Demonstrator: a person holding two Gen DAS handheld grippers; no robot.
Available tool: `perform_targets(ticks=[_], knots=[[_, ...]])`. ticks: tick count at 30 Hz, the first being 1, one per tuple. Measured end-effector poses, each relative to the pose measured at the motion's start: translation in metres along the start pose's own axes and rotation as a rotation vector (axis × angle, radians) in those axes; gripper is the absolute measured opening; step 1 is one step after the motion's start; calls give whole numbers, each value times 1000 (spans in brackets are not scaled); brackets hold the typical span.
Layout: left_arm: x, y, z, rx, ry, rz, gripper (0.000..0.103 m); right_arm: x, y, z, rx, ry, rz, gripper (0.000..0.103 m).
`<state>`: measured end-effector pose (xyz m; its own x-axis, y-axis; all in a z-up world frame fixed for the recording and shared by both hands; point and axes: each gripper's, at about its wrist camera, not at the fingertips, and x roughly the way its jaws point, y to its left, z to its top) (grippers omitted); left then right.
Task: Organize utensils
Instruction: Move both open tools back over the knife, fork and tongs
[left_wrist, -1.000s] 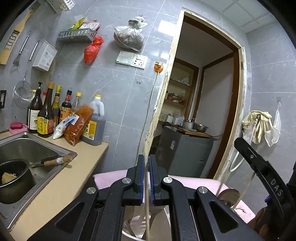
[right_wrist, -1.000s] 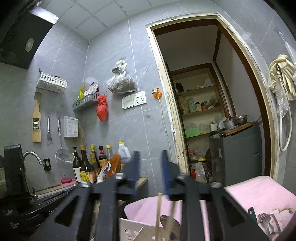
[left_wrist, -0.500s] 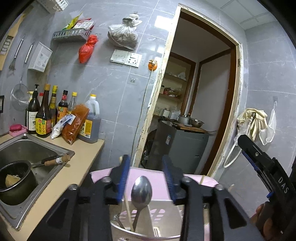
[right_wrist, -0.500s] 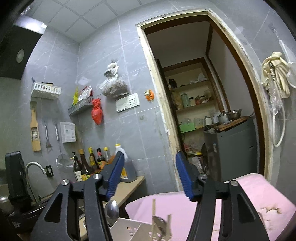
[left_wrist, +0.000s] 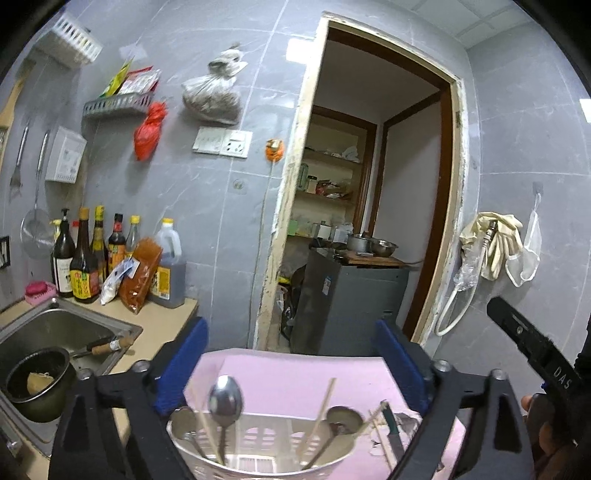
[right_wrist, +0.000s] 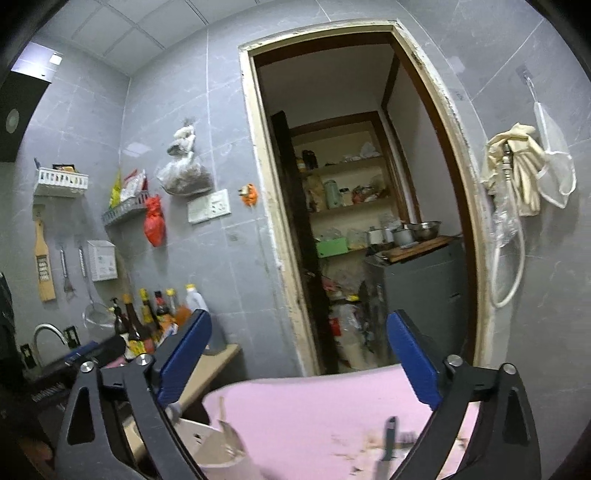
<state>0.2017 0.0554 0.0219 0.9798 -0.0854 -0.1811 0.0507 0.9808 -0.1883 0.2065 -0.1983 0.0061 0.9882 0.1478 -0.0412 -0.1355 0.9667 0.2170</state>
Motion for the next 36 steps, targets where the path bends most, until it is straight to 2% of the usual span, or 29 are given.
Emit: perform_targets(ticks=[3,19,30,36], knots=[[-1,-20,0,12,-3,-5,102,-4,-18,5,-20,22,-19,101],[28,-120,-34,100,-12,-10,103,-12,-118,4,-89,112,-95,101],[80,-171,-72,148,115,-82,103,13,-184,-24,-86,261,-118,101],[112,-182,-90,132,202,-123,100,31,-210,-48,-53,355,-111,101]])
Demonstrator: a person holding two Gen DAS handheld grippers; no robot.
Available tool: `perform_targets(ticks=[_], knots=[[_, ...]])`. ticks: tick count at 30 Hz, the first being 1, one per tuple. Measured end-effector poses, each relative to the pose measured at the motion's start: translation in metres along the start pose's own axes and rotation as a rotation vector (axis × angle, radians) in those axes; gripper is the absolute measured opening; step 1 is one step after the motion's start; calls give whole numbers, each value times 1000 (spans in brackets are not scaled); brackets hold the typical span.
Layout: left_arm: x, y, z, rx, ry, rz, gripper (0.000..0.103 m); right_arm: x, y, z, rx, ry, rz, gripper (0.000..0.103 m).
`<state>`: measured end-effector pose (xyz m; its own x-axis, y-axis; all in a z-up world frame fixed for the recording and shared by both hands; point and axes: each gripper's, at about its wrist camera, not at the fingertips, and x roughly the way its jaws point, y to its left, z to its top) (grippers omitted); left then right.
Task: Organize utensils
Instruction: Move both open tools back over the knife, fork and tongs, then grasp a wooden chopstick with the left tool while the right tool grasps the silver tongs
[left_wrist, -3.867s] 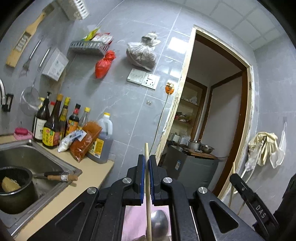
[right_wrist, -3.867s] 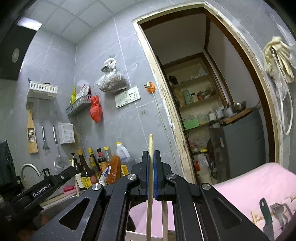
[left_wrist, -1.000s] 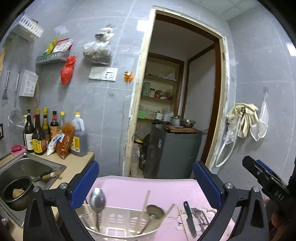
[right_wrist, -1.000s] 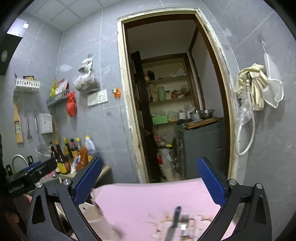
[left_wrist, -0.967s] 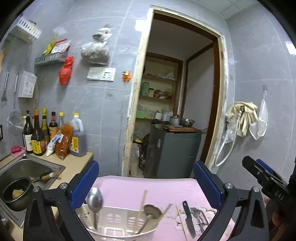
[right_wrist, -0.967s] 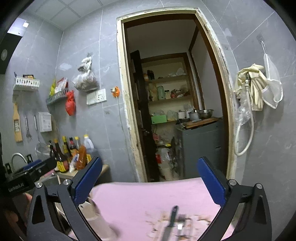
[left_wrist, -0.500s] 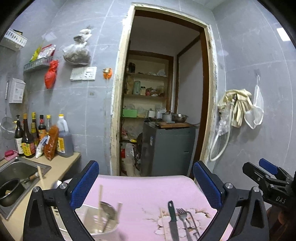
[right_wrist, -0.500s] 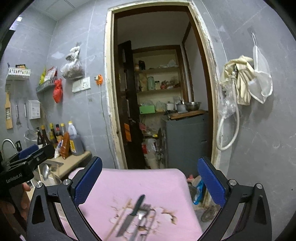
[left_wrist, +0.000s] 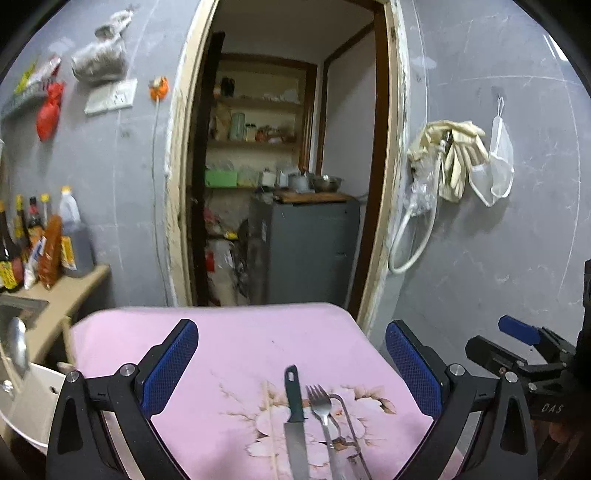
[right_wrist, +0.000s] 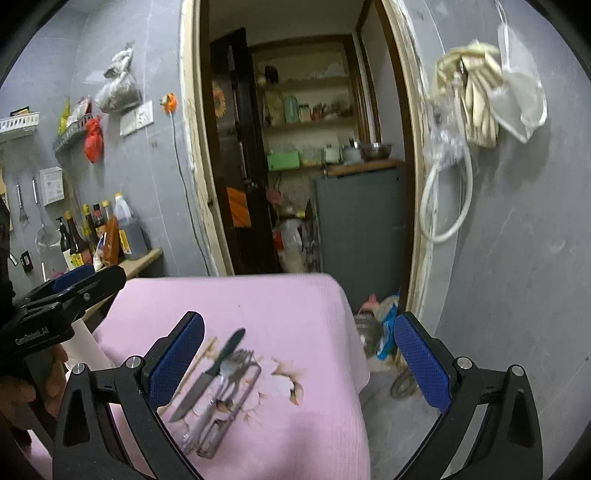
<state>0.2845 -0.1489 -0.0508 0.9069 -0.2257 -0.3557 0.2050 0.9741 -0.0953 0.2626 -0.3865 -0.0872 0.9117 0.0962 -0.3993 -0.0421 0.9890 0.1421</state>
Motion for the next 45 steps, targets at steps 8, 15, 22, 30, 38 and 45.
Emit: perform_targets(ticks=[8,15,22,30,38,45], knots=[[49,-1,-21,-17,141,7,77,44,-13,-23,45,117,29,88],[87,12,-45,-42,291,50,61,87,-2,-43,65,238,71,73],[120,26,-67,-78,444,31,45,129,25,-74,29,404,115,62],[142,39,-82,-113,554,-12,35,149,47,-93,-12,491,136,59],[148,40,-85,-98,580,-22,32,159,64,-97,-86,541,83,58],[158,43,-79,-75,607,-15,19,169,84,-91,-160,587,-11,57]])
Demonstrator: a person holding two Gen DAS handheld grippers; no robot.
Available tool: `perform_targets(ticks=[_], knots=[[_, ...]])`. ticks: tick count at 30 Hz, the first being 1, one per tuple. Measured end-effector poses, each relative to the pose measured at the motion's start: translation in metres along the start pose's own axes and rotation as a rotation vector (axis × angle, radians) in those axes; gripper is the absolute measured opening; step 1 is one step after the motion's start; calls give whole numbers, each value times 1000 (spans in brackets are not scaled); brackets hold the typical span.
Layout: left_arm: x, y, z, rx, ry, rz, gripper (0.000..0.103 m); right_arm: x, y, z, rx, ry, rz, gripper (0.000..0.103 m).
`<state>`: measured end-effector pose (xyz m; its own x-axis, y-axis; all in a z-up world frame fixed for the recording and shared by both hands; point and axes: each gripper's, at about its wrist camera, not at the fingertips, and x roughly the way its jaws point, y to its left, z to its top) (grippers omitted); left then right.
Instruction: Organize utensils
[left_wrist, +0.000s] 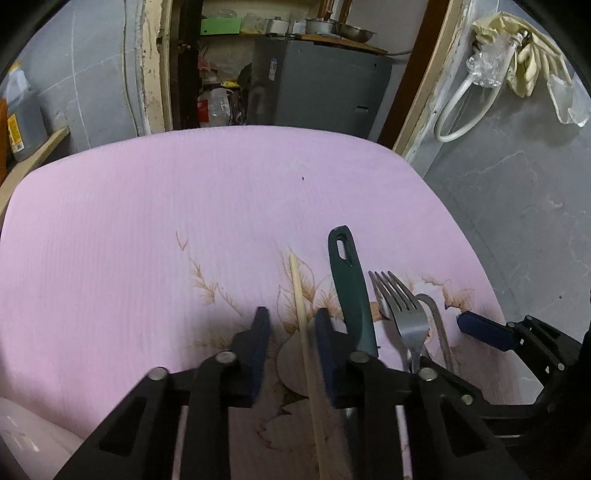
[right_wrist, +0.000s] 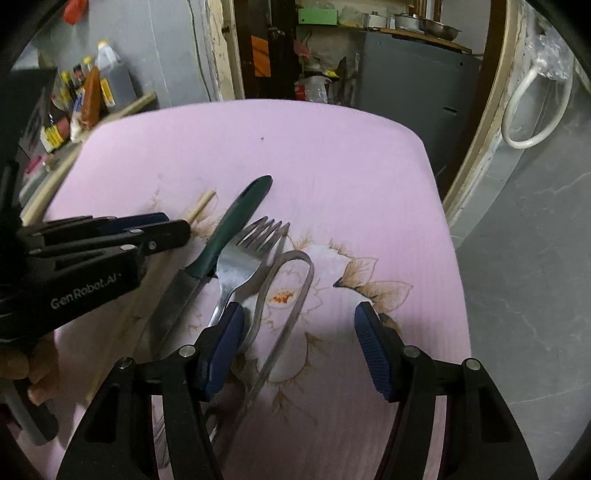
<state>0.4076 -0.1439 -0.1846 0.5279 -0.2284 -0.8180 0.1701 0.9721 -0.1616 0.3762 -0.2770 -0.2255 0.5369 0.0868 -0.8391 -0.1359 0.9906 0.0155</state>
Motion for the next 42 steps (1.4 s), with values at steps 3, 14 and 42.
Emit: perform_targets(ticks=[3,14,42], knots=[[3,1,6,2,21,-11,17,1,-3,5,30,15,-9,57],[5,-9,14,21,70,-6,5,-2,-43,10,193,0,106,21],[-136,2,-39,-31,-238,-213,5,-134,-34,-46,232,-417,240,21]])
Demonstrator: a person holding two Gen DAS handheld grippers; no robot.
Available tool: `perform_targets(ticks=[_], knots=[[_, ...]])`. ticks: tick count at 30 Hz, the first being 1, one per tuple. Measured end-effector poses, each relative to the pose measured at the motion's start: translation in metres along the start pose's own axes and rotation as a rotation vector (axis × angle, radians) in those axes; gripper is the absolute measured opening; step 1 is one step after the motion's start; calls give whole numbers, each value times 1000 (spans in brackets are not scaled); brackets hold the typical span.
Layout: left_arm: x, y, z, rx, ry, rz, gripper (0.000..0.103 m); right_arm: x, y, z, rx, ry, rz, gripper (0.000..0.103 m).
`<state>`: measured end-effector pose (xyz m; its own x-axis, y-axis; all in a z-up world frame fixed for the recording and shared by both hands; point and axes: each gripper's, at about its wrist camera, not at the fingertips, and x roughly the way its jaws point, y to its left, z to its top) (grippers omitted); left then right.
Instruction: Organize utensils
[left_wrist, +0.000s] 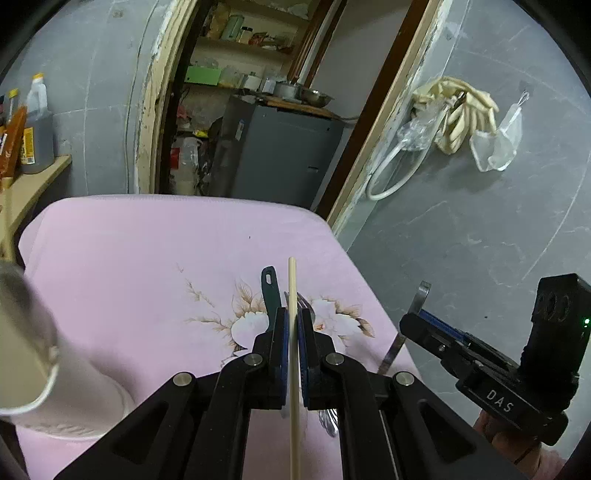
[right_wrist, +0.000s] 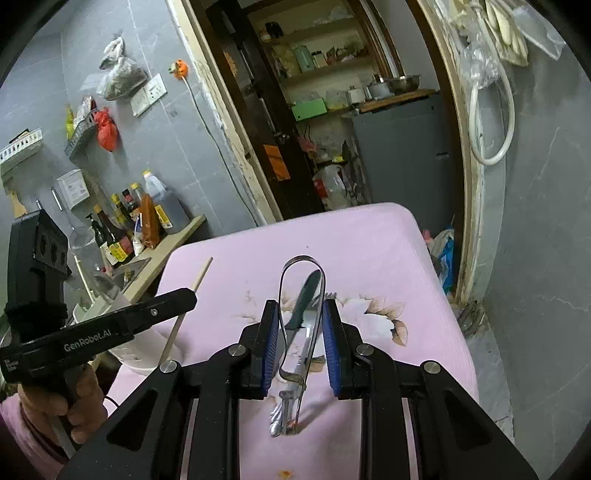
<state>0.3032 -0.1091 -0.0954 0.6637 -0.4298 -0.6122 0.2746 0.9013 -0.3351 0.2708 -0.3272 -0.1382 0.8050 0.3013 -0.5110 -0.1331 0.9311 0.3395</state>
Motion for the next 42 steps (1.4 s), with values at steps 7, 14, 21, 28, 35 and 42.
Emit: perform_targets(ticks=[7,14,21,28,35,42], knots=[[-40,3,6,1,-83,-24,5,-26,29,9,-30,-72,-1,21],[-84,22,28,-33,-198,-35,5,-44,65,24,-57,-131,14,21],[-129,53,56,-79,-316,-31,5,-61,111,43,-99,-182,53,21],[-166,93,77,-105,-411,13,5,-71,155,64,-138,-224,127,21],[-188,147,84,-155,-490,92,5,-67,201,72,-160,-246,219,21],[-185,195,81,-205,-546,149,5,-44,233,64,-201,-236,223,21]])
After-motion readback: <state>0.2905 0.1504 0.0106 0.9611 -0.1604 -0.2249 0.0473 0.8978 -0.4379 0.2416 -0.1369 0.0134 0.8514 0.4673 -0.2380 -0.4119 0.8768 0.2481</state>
